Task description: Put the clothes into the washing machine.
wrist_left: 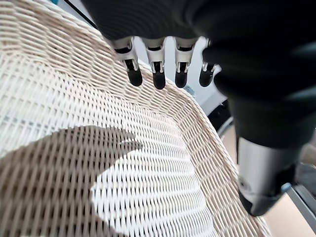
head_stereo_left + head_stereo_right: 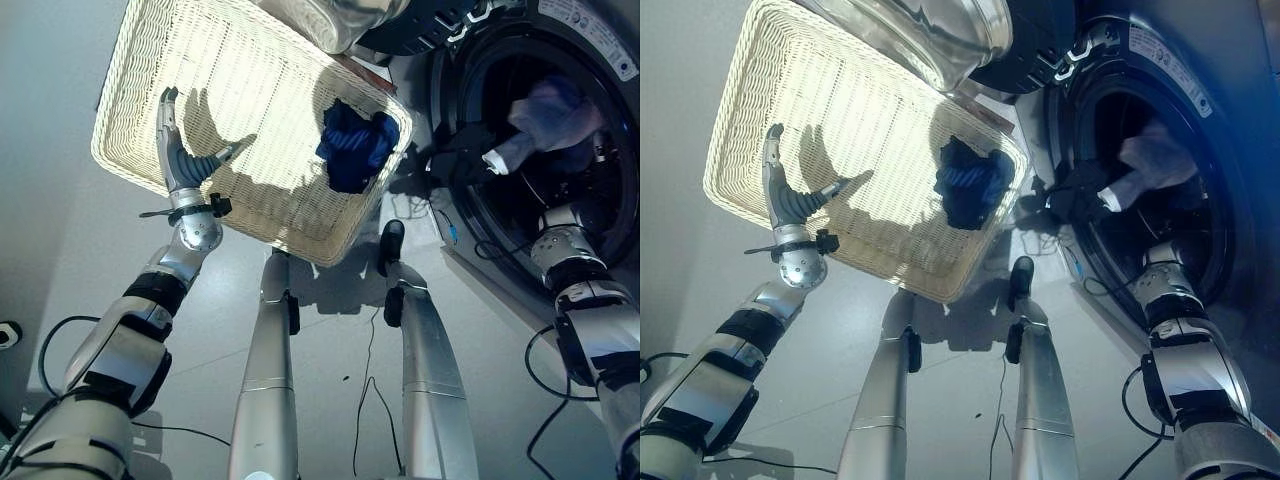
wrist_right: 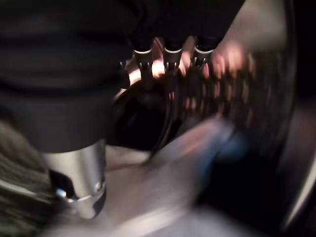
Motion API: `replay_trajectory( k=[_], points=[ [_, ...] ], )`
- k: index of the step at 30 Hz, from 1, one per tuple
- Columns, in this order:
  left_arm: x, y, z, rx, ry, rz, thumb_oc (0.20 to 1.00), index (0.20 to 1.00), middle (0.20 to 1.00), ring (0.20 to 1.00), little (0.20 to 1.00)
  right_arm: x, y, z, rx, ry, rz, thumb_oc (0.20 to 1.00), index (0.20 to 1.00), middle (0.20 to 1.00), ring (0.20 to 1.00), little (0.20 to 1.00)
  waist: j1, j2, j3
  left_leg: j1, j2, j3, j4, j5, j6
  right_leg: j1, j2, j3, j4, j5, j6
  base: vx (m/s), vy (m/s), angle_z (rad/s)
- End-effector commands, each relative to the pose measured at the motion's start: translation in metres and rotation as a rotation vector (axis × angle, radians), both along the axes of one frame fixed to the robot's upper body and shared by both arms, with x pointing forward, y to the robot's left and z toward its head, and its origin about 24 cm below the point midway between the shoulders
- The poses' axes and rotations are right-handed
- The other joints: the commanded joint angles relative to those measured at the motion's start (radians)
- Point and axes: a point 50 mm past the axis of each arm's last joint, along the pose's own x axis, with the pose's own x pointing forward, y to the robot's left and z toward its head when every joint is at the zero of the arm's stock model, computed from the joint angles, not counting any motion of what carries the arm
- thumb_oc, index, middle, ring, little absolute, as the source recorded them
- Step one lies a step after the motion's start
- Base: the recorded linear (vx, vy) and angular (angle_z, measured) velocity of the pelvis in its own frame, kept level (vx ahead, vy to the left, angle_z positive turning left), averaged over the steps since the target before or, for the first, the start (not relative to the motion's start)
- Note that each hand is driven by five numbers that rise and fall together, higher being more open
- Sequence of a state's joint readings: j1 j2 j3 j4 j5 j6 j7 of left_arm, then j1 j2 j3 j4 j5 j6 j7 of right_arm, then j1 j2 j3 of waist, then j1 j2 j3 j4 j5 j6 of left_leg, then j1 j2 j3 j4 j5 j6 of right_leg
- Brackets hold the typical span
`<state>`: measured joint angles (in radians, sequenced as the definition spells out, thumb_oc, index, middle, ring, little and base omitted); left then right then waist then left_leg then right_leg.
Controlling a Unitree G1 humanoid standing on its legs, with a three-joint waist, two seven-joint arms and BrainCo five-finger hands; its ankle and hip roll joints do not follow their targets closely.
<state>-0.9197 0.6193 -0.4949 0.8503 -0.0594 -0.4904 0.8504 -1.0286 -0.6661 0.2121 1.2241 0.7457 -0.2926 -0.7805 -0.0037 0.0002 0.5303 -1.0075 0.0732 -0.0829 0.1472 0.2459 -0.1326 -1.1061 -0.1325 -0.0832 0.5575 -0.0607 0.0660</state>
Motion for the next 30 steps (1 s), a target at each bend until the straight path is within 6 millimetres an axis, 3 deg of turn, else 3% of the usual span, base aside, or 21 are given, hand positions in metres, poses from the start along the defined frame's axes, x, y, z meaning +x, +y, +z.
replay_trajectory(
  k=[1, 6, 13, 20, 30],
  points=[
    [0.002, -0.006, 0.029, -0.035, -0.111, -0.011, 1.0, 1.0, 1.0, 1.0, 1.0, -0.045, -0.067, 0.083, -0.156, 0.08, -0.339, 1.0, 1.0, 1.0, 1.0, 1.0, 0.025, -0.014, -0.01, 0.023, -0.095, 0.035, 0.136, -0.178, 0.054, 0.091, 0.075, -0.064, -0.228, 0.167, 0.066, -0.02, -0.031, 0.03],
    [0.001, -0.002, 0.037, -0.023, -0.128, -0.008, 1.0, 1.0, 1.0, 1.0, 1.0, -0.051, -0.074, 0.085, -0.229, 0.284, -0.412, 1.0, 1.0, 1.0, 1.0, 1.0, 0.027, -0.016, -0.01, 0.017, -0.092, 0.031, 0.131, -0.177, 0.057, 0.091, 0.076, -0.066, -0.233, 0.17, 0.07, -0.02, -0.028, 0.01],
    [0.002, 0.003, 0.051, -0.017, -0.138, -0.012, 1.0, 1.0, 1.0, 1.0, 1.0, -0.049, -0.065, 0.116, -0.497, 0.387, -0.491, 1.0, 1.0, 1.0, 1.0, 1.0, 0.029, -0.021, -0.01, 0.021, -0.092, 0.026, 0.117, -0.176, 0.061, 0.095, 0.08, -0.068, -0.24, 0.169, 0.072, -0.01, -0.007, 0.01],
    [0.003, 0.001, 0.054, -0.026, -0.139, -0.024, 1.0, 1.0, 1.0, 1.0, 1.0, -0.027, -0.028, 0.125, -0.753, 0.27, -0.439, 1.0, 1.0, 1.0, 1.0, 1.0, 0.021, -0.017, -0.01, 0.022, -0.095, 0.03, 0.107, -0.176, 0.061, 0.09, 0.081, -0.065, -0.242, 0.161, 0.073, 0.0, 0.0, 0.0],
    [0.003, -0.008, 0.044, -0.051, -0.141, -0.008, 1.0, 1.0, 1.0, 1.0, 1.0, -0.003, 0.052, 0.105, -0.936, 0.006, -0.171, 1.0, 1.0, 1.0, 1.0, 1.0, -0.005, -0.009, -0.01, 0.013, -0.099, 0.051, 0.105, -0.183, 0.058, 0.065, 0.077, -0.055, -0.234, 0.144, 0.07, -0.01, 0.013, 0.01]
  ],
)
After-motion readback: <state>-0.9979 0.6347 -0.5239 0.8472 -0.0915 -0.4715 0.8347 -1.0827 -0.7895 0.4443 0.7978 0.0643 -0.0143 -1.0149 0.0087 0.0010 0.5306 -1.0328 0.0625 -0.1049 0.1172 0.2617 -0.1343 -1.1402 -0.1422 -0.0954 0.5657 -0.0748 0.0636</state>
